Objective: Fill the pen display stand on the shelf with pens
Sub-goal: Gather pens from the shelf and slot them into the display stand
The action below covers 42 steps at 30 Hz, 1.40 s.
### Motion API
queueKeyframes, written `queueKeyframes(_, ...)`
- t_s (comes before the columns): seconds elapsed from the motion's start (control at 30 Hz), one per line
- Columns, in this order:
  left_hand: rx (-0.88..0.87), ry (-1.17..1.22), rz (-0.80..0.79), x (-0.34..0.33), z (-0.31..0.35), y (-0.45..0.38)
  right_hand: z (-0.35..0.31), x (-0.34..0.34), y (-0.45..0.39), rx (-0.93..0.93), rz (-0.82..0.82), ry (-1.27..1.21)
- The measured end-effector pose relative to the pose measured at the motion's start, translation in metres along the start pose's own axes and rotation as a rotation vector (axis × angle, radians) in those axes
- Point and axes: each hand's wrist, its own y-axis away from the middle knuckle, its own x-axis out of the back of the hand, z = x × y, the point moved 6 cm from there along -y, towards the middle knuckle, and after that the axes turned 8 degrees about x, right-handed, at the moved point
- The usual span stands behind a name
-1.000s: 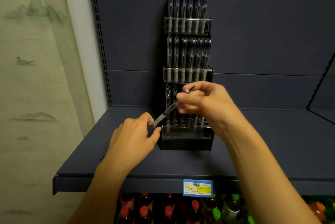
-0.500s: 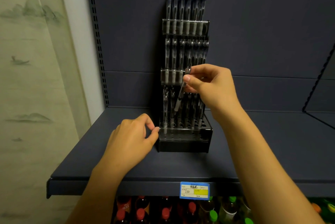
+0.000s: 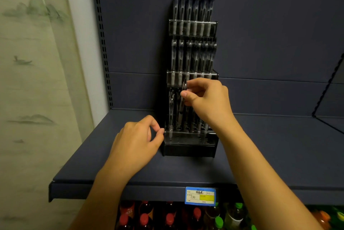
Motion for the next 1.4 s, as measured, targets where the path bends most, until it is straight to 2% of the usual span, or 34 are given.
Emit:
queueKeyframes(0.23, 0.001, 0.033, -0.012, 0.002, 0.003, -0.002, 0.009, -0.019, 0.01, 0.008, -0.124, 0.114)
queueKeyframes(0.73, 0.005, 0.019, -0.057, 0.004, 0.021, -0.001, 0.015, -0.007, 0.025, 0.014, -0.16, 0.135)
queueKeyframes(0.9, 0.054, 0.247, -0.032, 0.025, 0.019, -0.011, 0.004, 0.001, 0.034, 0.069, -0.085, 0.152)
queueKeyframes(1.0, 0.088, 0.559, -0.084, 0.041, 0.026, -0.025, -0.011, 0.004, 0.036, 0.069, -0.109, 0.146)
queueKeyframes(1.1, 0.132, 0.791, -0.172, 0.055, 0.04, -0.04, -0.026, -0.005, 0.037, -0.008, -0.208, -0.018)
queueKeyframes(1.27, 0.073, 0.935, -0.315, 0.062, 0.059, -0.049, -0.04, -0.047, 0.054, -0.143, -0.39, -0.333)
queueKeyframes(1.4, 0.109, 0.974, -0.363, 0.052, 0.061, -0.042, -0.045, -0.066, 0.07, -0.182, -0.311, -0.564)
